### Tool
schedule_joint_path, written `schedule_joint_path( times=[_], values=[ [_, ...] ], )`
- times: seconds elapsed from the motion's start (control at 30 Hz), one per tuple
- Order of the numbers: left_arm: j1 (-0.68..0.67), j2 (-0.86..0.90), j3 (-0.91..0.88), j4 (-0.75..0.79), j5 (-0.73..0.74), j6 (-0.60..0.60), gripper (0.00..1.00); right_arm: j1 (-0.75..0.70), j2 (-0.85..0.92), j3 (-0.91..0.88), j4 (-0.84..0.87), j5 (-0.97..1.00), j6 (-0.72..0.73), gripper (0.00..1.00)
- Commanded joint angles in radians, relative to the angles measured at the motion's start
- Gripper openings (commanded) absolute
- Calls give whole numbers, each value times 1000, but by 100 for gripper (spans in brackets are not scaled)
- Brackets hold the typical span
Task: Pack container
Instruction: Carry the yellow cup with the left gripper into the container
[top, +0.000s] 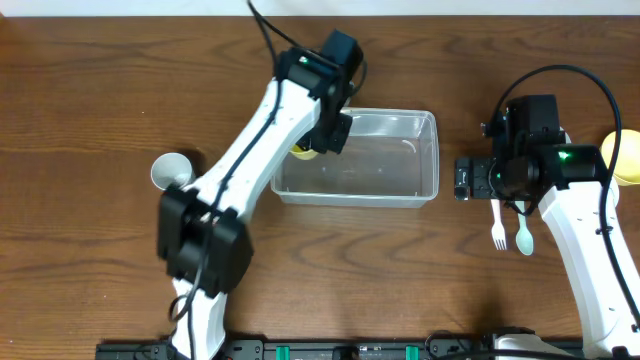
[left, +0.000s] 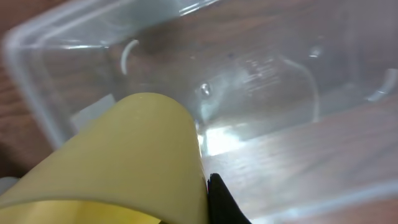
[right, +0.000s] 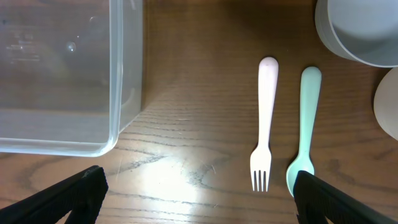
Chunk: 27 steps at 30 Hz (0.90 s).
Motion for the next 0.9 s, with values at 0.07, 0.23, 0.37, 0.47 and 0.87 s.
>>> schedule_joint_path(
  times=[0.07, 0.23, 0.37, 0.47, 0.87],
  values=[
    [6, 97, -6, 42, -5, 34, 6, -6, 5, 19, 0, 10, 8, 97],
    [34, 182, -6, 90, -5, 40, 6, -6, 5, 19, -3, 10, 8, 97],
    [70, 215, -6, 102, -5, 40, 6, -6, 5, 19, -5, 10, 8, 97],
    [91, 218, -6, 108, -5, 40, 6, -6, 5, 19, -5, 10, 8, 97],
    [76, 168, 42, 103, -11, 98, 55, -6, 5, 19, -9, 10, 8, 97]
  ],
)
